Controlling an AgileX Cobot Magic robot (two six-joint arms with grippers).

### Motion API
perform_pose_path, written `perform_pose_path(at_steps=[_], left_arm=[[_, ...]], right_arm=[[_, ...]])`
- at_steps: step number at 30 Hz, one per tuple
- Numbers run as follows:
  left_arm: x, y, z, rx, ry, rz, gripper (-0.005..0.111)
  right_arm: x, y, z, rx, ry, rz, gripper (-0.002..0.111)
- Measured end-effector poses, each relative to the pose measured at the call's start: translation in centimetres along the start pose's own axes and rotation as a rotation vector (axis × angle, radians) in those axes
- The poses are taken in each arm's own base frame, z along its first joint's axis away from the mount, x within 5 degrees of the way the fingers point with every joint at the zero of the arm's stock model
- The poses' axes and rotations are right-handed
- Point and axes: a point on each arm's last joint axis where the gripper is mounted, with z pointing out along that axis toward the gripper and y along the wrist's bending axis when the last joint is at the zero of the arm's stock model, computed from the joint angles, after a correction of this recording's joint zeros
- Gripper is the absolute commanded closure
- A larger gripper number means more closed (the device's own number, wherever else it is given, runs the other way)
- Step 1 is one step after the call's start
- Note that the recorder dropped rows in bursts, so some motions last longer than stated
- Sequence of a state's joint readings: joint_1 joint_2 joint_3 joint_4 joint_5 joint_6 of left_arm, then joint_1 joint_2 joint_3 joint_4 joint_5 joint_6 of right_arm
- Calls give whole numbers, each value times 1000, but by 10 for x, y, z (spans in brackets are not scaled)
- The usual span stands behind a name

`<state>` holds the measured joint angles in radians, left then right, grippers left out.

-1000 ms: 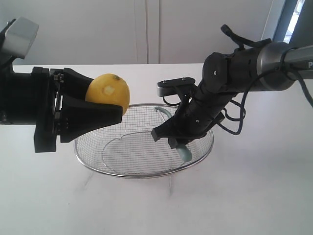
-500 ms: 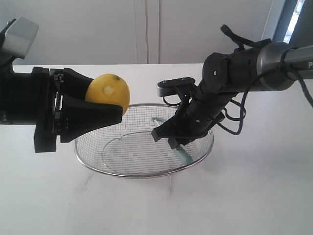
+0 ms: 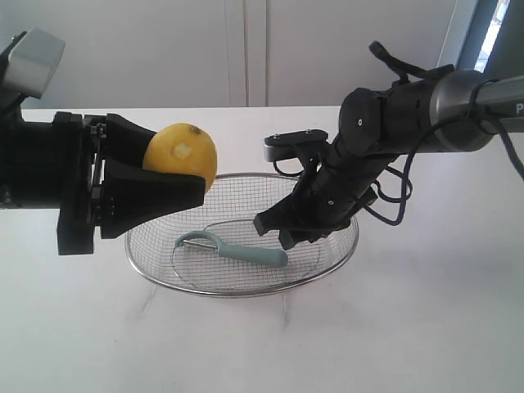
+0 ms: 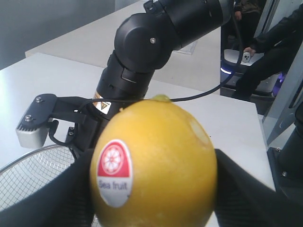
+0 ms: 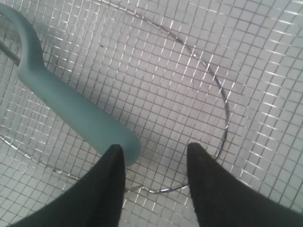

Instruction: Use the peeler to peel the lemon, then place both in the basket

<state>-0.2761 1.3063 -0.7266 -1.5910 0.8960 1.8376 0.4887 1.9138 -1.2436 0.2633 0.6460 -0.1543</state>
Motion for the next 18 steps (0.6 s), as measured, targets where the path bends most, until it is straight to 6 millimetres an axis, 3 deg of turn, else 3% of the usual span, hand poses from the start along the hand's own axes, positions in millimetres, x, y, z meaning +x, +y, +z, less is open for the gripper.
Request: perform_pose_path(at_steps=[3, 12, 18], left_arm=[[0, 0, 0, 0, 0, 0, 107], [0, 0, 0, 0, 0, 0, 107], [0, 0, 0, 0, 0, 0, 107]], right_arm=[[0, 0, -1, 0, -2, 22, 71], [3, 5, -22, -15, 24, 40, 108], [3, 9, -43, -23, -2, 59, 108]])
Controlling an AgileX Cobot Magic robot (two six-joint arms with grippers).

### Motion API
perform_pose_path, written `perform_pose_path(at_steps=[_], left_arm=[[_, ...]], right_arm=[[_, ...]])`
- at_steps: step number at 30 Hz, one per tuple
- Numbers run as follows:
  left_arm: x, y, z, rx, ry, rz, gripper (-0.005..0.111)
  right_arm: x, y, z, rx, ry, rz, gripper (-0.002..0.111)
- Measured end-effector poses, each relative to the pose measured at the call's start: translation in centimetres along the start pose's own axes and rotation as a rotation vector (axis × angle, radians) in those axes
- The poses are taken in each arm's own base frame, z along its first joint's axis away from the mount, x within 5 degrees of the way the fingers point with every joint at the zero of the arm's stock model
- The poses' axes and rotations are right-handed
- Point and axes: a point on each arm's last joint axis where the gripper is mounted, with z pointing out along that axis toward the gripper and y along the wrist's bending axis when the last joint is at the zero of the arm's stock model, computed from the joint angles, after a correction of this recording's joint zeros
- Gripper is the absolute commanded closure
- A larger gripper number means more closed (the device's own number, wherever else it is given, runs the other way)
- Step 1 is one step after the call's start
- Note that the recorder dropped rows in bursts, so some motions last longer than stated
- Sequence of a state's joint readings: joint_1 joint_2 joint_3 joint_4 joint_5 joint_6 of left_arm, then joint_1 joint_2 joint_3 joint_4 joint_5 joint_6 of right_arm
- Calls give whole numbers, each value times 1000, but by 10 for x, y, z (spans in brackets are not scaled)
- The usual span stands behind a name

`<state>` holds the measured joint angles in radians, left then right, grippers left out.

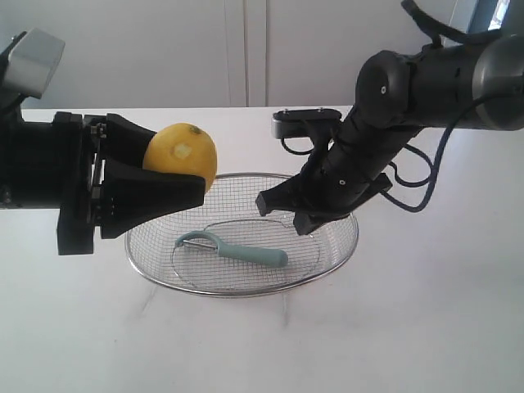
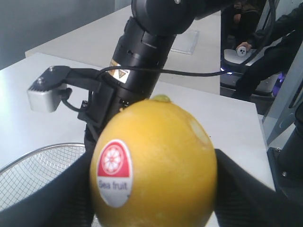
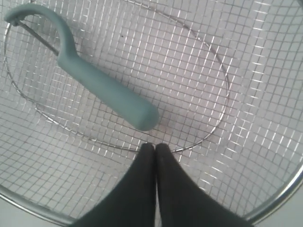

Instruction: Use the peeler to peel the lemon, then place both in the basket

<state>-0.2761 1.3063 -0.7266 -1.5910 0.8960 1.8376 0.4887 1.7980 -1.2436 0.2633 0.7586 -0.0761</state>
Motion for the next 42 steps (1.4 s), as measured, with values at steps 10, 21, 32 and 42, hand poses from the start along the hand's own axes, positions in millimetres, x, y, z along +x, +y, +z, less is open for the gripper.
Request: perform_pose_path(at_steps=[10, 21, 32, 42], left_arm=[[0, 0, 0, 0, 0, 0, 107], [0, -1, 0, 12, -5, 0, 107], [-1, -1, 0, 13, -6, 0, 107], [-1, -1, 0, 13, -6, 0, 107]], right_arm=[[5, -9, -42, 32, -16, 60, 108], [11, -53, -106, 146, -156, 155, 108], [60, -111, -167, 288, -240, 355, 108], [105, -100, -204, 426, -418, 369, 108]])
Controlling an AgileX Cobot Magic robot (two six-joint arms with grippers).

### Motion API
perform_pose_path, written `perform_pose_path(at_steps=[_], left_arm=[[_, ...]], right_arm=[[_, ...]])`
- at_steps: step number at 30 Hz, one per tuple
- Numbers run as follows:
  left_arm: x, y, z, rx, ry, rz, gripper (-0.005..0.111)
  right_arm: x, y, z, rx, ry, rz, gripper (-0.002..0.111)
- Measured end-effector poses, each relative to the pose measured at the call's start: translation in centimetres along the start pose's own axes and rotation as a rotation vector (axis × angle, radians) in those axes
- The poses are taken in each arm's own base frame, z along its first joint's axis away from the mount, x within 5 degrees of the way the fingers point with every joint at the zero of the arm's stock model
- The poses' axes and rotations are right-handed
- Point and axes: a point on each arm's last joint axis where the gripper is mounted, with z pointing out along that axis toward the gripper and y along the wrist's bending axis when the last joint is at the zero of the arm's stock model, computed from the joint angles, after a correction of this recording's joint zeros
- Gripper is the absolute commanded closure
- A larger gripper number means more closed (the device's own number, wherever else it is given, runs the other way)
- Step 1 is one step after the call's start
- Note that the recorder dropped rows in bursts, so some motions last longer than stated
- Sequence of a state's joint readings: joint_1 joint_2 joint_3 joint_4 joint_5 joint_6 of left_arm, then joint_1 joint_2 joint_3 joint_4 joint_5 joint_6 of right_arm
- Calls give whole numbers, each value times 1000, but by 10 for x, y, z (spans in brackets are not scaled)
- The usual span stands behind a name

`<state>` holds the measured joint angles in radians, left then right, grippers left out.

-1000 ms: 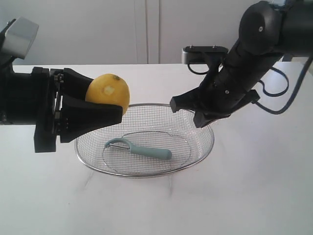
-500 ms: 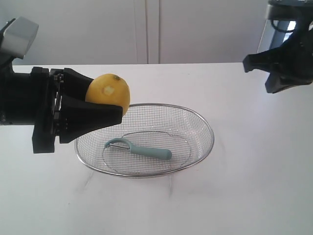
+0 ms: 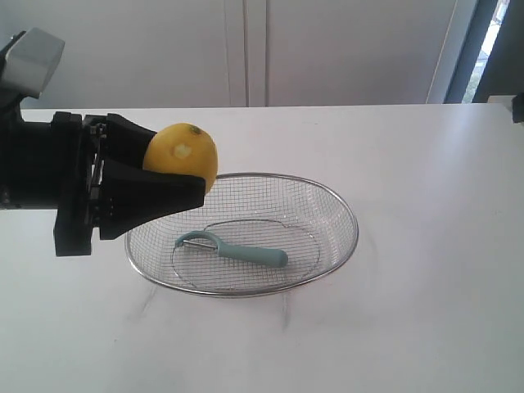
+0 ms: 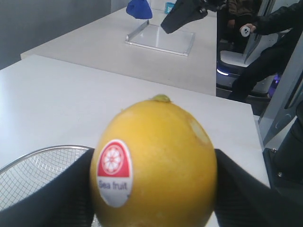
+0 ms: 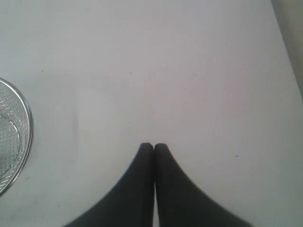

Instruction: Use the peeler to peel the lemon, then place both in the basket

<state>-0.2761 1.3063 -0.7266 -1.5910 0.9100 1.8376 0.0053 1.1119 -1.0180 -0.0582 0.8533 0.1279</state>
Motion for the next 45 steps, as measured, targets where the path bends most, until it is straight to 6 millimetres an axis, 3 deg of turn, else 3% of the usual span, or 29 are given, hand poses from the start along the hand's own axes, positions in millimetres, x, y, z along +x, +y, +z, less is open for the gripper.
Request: perform_pose_path(at_steps=[4, 13, 21, 45], left_arm=[[0, 0, 0, 0, 0, 0, 107], [0, 0, 0, 0, 0, 0, 107], [0, 0, 0, 0, 0, 0, 107], [1, 2, 0, -27, 11, -49, 107]], right_arm=[[13, -3, -20, 4, -70, 3, 108], [33, -6, -43, -9, -220, 1, 108], [40, -6, -41, -20, -343, -11, 108], [44, -7, -37, -13, -324, -16, 108]])
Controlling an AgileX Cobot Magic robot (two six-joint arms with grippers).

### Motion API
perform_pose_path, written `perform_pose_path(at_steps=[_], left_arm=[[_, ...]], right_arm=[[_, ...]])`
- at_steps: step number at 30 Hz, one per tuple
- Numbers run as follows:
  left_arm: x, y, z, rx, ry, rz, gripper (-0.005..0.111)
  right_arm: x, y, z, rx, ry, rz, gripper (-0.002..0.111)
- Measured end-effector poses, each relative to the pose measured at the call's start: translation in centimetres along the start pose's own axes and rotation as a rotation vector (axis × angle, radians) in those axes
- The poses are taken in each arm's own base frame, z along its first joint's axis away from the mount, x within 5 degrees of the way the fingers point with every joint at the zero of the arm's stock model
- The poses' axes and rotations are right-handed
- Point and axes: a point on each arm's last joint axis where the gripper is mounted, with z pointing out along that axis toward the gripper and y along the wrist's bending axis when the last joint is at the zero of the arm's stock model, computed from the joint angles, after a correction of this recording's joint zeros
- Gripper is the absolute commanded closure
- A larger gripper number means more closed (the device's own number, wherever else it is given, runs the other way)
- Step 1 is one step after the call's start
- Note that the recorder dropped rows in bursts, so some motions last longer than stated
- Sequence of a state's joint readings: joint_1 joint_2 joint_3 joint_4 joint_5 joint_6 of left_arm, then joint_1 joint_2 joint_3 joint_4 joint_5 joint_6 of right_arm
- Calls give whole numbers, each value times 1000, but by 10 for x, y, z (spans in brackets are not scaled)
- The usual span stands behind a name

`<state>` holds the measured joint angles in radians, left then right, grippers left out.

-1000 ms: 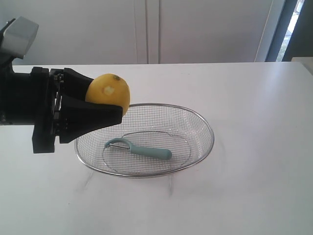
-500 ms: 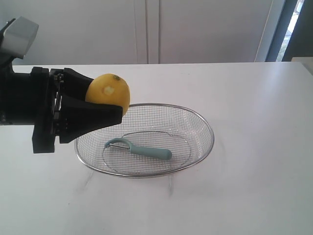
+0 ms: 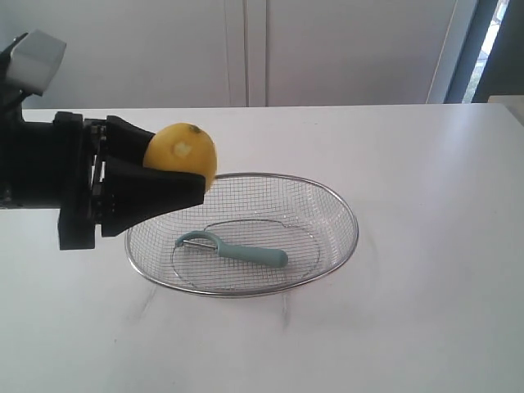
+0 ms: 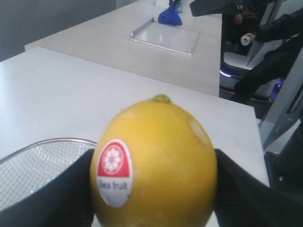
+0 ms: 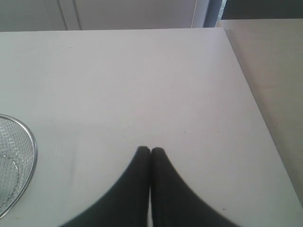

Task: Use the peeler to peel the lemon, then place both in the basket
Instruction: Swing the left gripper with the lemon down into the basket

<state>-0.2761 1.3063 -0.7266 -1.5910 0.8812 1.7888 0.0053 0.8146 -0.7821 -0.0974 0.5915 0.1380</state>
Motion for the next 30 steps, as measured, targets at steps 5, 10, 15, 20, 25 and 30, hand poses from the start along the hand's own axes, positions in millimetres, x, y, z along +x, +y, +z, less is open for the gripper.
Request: perform_pose_path(at_steps=[5, 10, 15, 20, 25, 30], left_arm=[[4, 6, 0, -62, 43, -36, 107], [4, 8, 0, -80, 88, -76, 107], [-3, 16, -2, -130, 175, -69, 107], [-6, 25, -6, -216, 292, -67, 107], [-9, 31, -12, -281, 437, -79, 107], [-20, 34, -14, -344, 535, -69, 107]], right_arm=[[0, 0, 0, 0, 0, 0, 108], [0, 0, 0, 0, 0, 0, 108], [0, 0, 0, 0, 0, 0, 108], [0, 0, 0, 0, 0, 0, 108], [0, 0, 0, 0, 0, 0, 108], [0, 0, 0, 0, 0, 0, 108]])
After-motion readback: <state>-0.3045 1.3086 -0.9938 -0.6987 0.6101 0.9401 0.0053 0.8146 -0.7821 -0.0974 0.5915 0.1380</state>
